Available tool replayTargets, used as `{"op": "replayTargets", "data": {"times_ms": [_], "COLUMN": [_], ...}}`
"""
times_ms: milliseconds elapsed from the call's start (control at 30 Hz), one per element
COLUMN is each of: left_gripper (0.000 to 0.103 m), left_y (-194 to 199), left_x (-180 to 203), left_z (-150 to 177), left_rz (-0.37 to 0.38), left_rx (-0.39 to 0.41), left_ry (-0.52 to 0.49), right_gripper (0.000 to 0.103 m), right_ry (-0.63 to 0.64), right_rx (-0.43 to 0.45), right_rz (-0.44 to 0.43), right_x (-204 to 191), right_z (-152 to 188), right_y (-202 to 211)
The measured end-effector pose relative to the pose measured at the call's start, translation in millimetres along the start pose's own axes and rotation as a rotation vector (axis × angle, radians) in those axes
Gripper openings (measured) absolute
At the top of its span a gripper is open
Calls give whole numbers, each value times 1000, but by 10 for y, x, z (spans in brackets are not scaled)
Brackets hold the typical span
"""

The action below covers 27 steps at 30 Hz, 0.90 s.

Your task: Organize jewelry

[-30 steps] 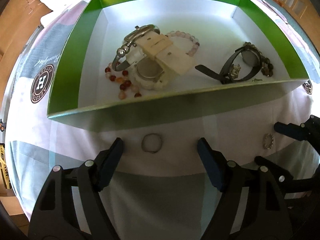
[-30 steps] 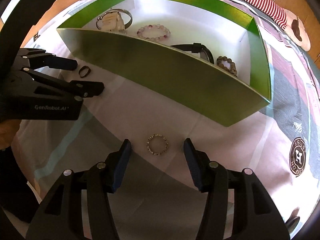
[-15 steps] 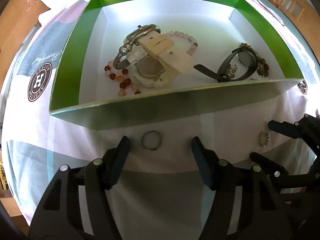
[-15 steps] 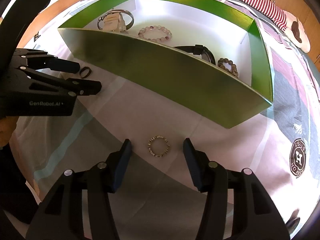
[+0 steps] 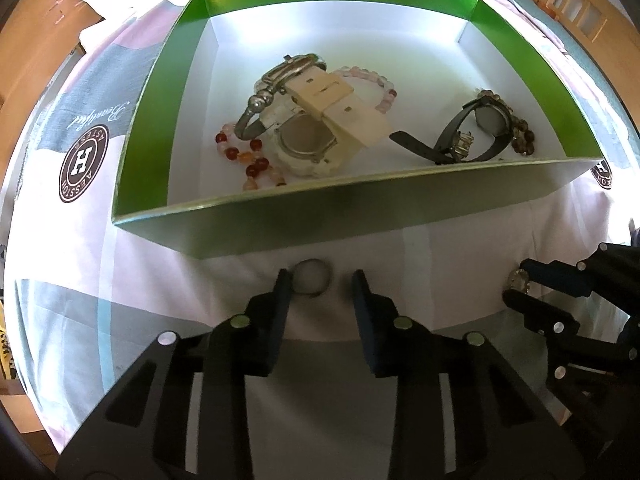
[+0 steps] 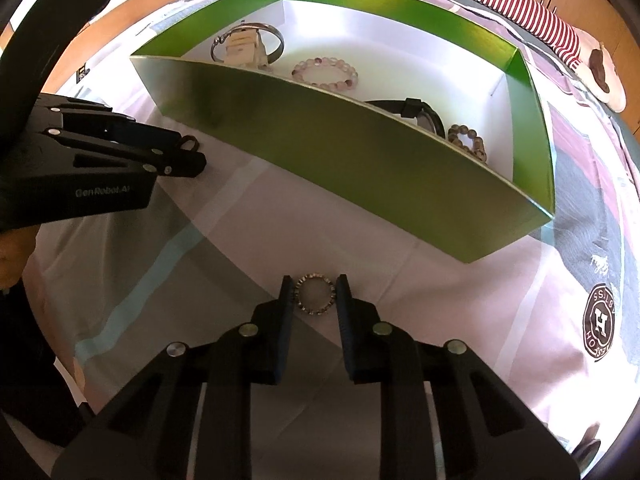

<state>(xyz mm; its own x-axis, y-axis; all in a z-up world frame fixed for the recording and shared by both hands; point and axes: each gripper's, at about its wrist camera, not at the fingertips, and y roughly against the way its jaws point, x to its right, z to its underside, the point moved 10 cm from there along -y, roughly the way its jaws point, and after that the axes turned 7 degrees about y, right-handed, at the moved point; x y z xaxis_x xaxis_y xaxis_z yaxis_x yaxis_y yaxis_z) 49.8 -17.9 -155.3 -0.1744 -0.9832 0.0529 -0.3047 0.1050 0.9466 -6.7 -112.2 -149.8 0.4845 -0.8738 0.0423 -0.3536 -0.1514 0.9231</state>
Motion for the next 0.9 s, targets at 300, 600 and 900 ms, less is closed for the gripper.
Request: {"op": "replayTargets", "data": {"times_ms": [300, 600, 900], "left_gripper": [20, 20, 20], "left_y": [56, 299, 345], "left_x": [-102, -14, 126], "left_z": [-33, -62, -16], "left_rz": [-59, -42, -40], "left_rx": [26, 81, 97], "left_ry": [14, -9, -35], "right_gripper": [22, 22, 22], "right_ry": [-5, -23, -16], "right_rx": [11, 78, 59], "right_rz": [5, -8, -2], "right_x": [97, 125, 124], "right_z": [-73, -166, -151], "right_y": [-19, 155, 91]}}
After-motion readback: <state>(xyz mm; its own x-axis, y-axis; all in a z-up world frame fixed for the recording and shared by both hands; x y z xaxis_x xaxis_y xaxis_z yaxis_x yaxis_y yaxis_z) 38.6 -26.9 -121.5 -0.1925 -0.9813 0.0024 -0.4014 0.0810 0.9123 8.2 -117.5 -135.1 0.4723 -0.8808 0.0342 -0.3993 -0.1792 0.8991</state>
